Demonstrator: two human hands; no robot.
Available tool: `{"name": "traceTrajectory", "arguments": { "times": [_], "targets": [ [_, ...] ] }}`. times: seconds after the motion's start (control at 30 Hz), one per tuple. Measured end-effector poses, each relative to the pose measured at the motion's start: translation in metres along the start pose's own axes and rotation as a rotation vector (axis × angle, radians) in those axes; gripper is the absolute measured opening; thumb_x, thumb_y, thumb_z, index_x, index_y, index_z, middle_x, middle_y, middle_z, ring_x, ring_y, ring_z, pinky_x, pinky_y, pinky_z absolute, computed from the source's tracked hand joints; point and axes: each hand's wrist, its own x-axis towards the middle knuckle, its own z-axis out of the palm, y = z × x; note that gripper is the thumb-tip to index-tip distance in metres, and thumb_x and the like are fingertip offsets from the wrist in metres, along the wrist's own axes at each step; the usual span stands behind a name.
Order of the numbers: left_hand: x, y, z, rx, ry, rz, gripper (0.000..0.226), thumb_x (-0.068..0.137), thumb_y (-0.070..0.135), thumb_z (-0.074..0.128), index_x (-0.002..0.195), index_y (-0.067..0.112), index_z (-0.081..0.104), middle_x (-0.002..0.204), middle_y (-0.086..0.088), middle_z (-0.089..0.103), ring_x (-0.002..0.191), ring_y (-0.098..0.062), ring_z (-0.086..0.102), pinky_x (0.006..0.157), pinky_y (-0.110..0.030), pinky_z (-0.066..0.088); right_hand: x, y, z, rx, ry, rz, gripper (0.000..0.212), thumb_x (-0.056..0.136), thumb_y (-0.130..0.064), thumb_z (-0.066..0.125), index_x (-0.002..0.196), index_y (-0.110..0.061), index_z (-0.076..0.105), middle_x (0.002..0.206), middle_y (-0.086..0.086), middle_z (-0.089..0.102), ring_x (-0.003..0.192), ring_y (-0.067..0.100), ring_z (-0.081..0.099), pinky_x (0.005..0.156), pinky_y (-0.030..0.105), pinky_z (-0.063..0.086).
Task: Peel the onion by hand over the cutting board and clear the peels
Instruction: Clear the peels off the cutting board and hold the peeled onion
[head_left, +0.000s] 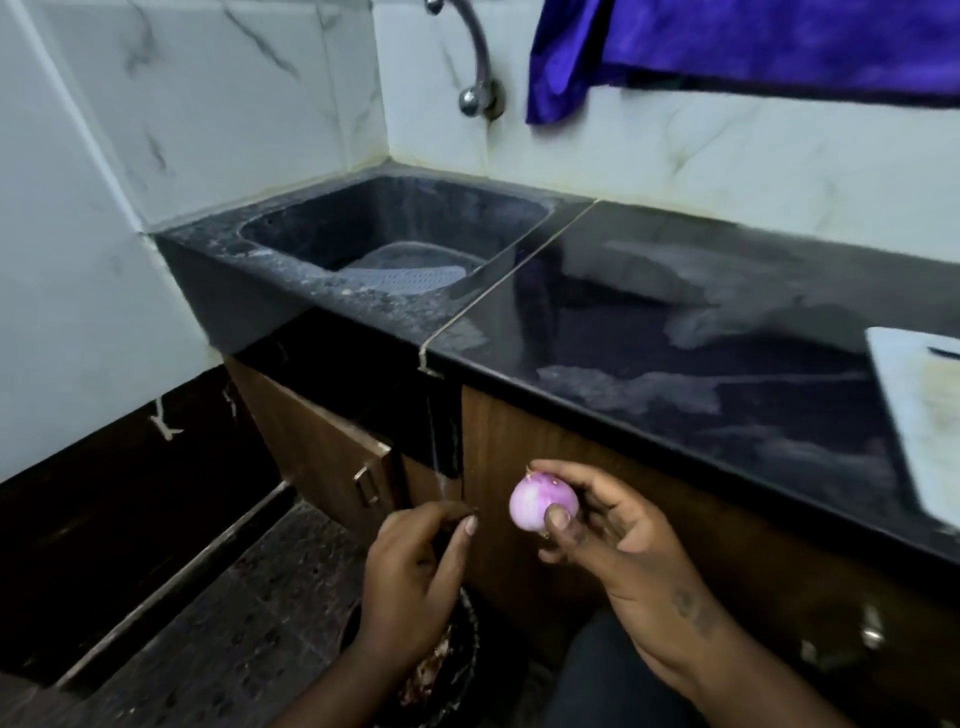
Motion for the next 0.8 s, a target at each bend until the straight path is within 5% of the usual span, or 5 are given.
{"name": "traceTrajectory", "arguments": {
  "times": [0.2,0.3,0.4,0.6,0.8],
  "targets": [
    [0.044,0.132,0.027,-0.310,-0.106,0.265,0.019,0.095,0.028,0.067,0.110,0.019,0.074,0.108,0.010,0.075,0.099,-0.016,0.074,0.083,-0.035,0.058,-0.030,-0.053,-0.045,-0.026,0.160,-0.241,0.042,0.076,-0.033,0.080,0.118,-0.027,0.074,0.124,0.002,0.074,0.116,0.019,0.070,0.094,0.031,0.057],
    [0.063,0.178,0.063,-0.367,-0.233,0.303,0.029,0.091,0.029,0.079,0.118,0.022,0.072,0.115,0.011,0.075,0.106,-0.015,0.073,0.088,-0.027,0.058,-0.048,-0.087,-0.088,-0.076,0.325,-0.358,0.038,0.079,-0.030,0.080,0.116,-0.024,0.075,0.122,0.004,0.074,0.113,0.018,0.071,0.093,0.029,0.057],
    [0.076,0.217,0.110,-0.428,-0.372,0.320,0.034,0.089,0.021,0.082,0.121,0.025,0.071,0.116,0.012,0.075,0.109,-0.015,0.073,0.090,-0.033,0.061,-0.063,-0.112,-0.136,-0.198,0.474,-0.435,0.036,0.081,-0.031,0.079,0.116,-0.028,0.075,0.122,-0.004,0.070,0.112,0.013,0.071,0.088,0.025,0.057],
    [0.101,0.267,0.213,-0.449,-0.572,0.287,0.027,0.095,0.034,0.074,0.122,0.038,0.071,0.113,0.017,0.075,0.102,-0.008,0.072,0.089,-0.041,0.061,-0.072,-0.124,-0.242,-0.294,0.630,-0.366,0.036,0.095,-0.035,0.065,0.130,-0.029,0.067,0.126,-0.002,0.067,0.110,0.016,0.071,0.098,0.039,0.057],
    [0.129,0.279,0.302,-0.125,-0.699,0.409,0.028,0.098,0.038,0.068,0.125,0.032,0.072,0.117,0.012,0.072,0.104,-0.008,0.064,0.088,-0.028,0.051,-0.052,-0.111,-0.317,-0.304,0.758,-0.256,0.025,0.094,-0.017,0.071,0.113,-0.031,0.066,0.104,0.007,0.068,0.103,0.034,0.071,0.094,0.047,0.059]
  ]
}}
